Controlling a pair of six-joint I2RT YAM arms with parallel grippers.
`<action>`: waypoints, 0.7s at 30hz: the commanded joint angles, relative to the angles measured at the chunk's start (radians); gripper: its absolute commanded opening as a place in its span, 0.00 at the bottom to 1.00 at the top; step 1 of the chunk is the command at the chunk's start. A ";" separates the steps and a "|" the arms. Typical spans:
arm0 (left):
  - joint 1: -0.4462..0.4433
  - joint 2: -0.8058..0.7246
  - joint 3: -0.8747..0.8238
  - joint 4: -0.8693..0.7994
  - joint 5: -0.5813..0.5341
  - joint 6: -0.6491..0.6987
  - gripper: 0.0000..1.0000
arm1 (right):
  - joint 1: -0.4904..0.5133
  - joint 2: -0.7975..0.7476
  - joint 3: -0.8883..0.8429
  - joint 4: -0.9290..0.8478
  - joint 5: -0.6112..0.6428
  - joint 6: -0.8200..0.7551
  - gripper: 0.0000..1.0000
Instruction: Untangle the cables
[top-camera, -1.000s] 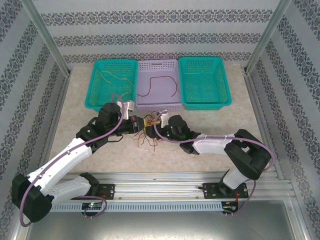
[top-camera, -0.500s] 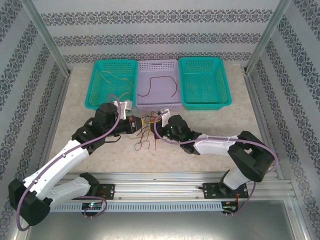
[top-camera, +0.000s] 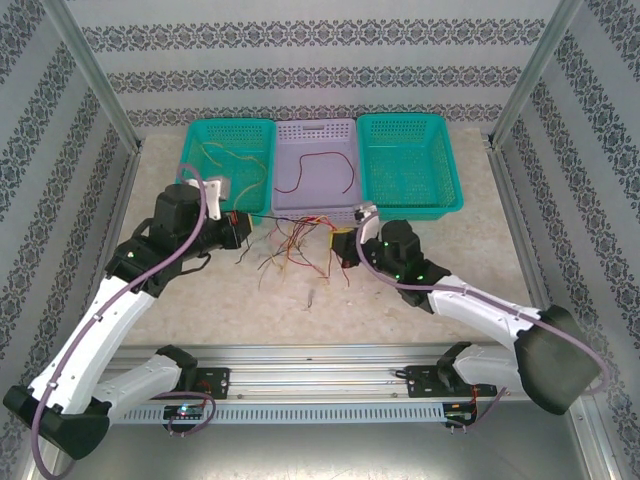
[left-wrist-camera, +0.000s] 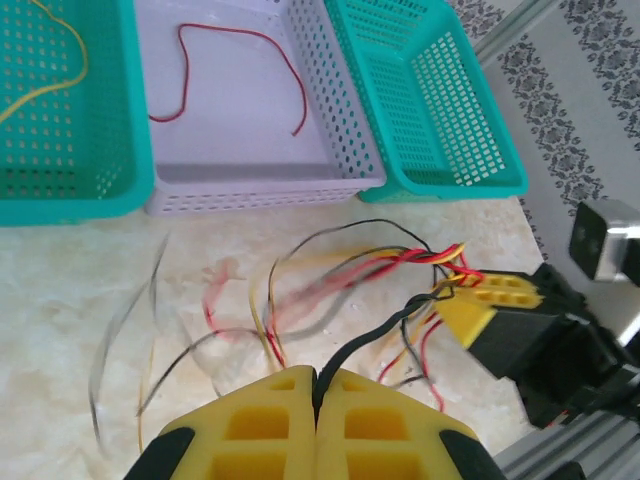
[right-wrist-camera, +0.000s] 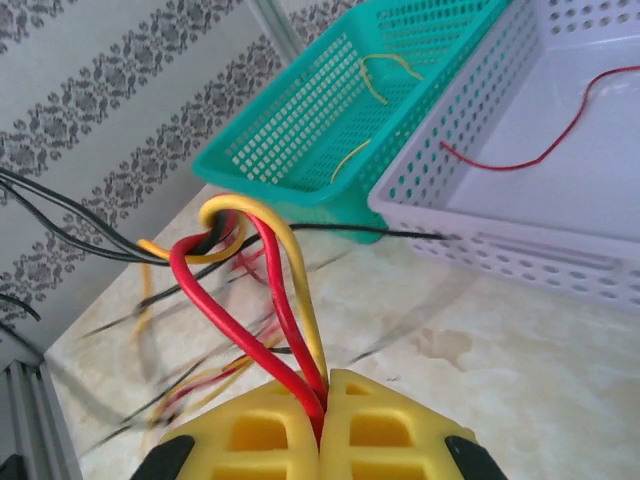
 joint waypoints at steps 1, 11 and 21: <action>0.061 -0.021 0.097 -0.066 -0.081 0.069 0.00 | -0.126 -0.035 -0.058 -0.211 0.038 0.030 0.00; 0.089 -0.023 0.204 -0.176 -0.170 0.155 0.00 | -0.317 -0.158 -0.130 -0.243 0.019 0.101 0.00; 0.090 -0.078 0.283 -0.235 -0.277 0.189 0.00 | -0.448 -0.242 -0.178 -0.291 0.031 0.137 0.00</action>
